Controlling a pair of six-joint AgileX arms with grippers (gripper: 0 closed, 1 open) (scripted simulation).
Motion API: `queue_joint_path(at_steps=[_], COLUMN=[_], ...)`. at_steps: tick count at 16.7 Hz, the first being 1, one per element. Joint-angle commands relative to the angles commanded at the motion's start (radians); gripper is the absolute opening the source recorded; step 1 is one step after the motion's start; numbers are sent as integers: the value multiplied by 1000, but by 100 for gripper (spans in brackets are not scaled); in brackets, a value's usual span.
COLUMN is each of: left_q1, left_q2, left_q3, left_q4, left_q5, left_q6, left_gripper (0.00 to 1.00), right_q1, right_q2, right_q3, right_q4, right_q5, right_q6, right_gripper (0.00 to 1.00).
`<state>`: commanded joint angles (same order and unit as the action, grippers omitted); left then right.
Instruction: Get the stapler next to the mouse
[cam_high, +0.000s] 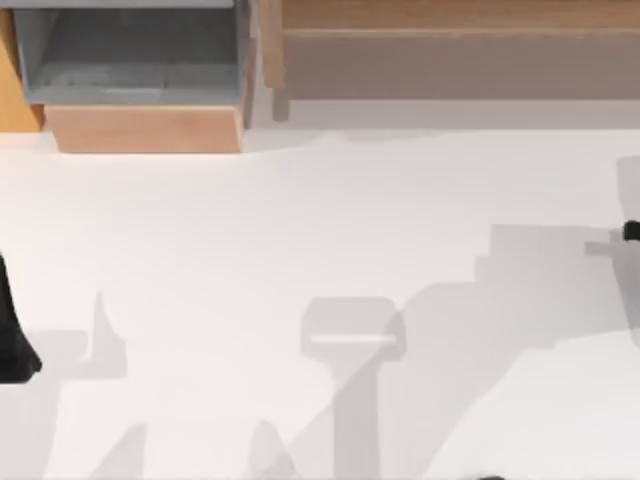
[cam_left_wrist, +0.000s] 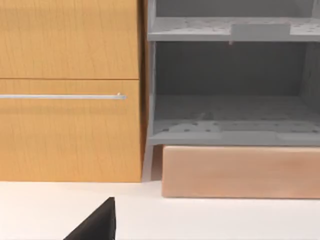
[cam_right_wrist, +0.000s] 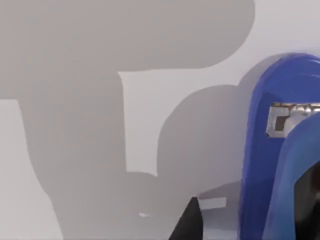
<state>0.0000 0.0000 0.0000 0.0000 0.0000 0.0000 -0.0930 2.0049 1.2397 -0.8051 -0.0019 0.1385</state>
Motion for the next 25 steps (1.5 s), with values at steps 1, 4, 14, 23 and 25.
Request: queue_joint_path(at_steps=[1, 4, 14, 23, 25], left_q1=[0, 0, 0, 0, 0], left_q2=[0, 0, 0, 0, 0], left_q3=[0, 0, 0, 0, 0], left_q4=[0, 0, 0, 0, 0], left_q5=[0, 0, 0, 0, 0], left_q6=[0, 0, 0, 0, 0], left_gripper=[100, 100, 100, 100, 100], right_q1=[0, 0, 0, 0, 3], right_q2=[0, 0, -4, -54, -51], right_q3=[0, 0, 4, 58, 57], right_q4=[0, 0, -5, -110, -108], right_q5=[0, 0, 3, 3, 3], right_q6=[0, 0, -1, -3, 1], right_gripper=[25, 2, 0, 0, 0])
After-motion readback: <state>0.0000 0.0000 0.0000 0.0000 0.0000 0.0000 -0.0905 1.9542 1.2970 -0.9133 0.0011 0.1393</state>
